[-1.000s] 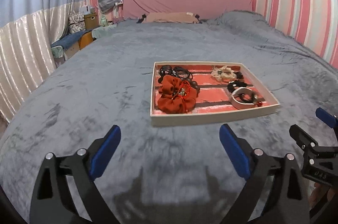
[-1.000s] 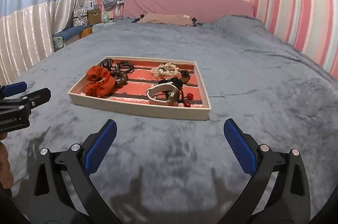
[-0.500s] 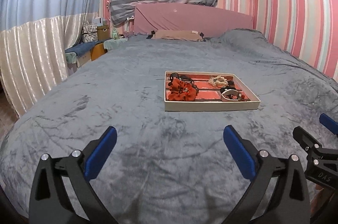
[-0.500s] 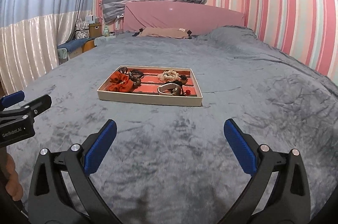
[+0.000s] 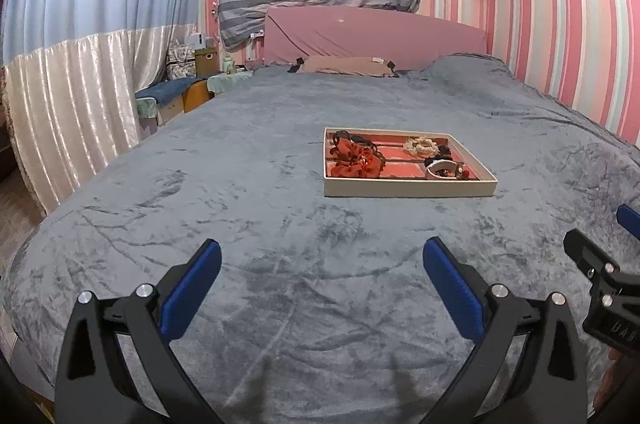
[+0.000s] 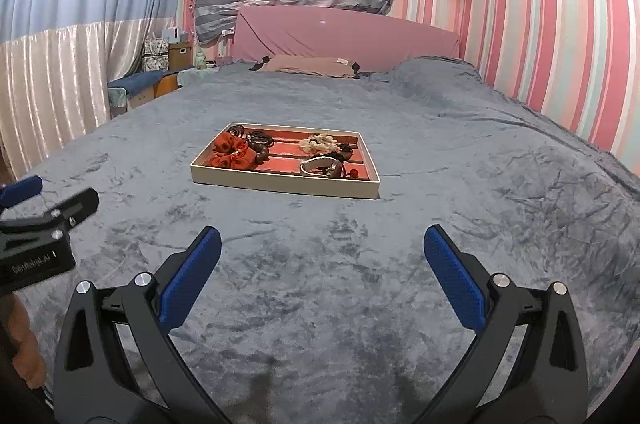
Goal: Organize jewelry
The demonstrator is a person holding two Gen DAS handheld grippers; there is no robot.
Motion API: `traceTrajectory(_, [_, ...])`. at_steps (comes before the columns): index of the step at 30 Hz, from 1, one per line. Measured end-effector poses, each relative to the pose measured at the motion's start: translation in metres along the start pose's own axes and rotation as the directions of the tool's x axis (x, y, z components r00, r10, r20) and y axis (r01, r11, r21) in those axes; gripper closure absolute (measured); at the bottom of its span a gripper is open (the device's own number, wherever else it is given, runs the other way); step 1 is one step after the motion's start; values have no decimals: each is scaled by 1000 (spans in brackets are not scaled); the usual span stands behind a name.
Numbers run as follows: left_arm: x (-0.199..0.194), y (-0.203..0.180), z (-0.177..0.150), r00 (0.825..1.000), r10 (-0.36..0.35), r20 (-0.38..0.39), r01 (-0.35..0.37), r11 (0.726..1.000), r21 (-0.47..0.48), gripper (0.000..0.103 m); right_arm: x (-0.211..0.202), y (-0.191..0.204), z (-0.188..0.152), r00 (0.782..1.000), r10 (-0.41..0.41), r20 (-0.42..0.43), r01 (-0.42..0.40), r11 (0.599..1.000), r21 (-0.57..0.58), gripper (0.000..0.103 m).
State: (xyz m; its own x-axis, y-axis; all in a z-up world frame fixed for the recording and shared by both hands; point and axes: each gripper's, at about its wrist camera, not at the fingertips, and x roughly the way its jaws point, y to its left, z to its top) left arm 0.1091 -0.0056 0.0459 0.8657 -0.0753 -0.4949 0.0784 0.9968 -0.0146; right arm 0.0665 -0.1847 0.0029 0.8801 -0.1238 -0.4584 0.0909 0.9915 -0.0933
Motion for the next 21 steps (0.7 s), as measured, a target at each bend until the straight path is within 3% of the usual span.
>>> traceTrajectory(12, [-14,-3,3,999,13,41,-13,1000,14,5,-6,-1,1,999,-38,-2,38,999,28,4])
traceTrajectory(21, [-13,-6,2,1000,6,30,-7,1000,20,5,-8,-7,2,999,-38,-2,38,998,49,4])
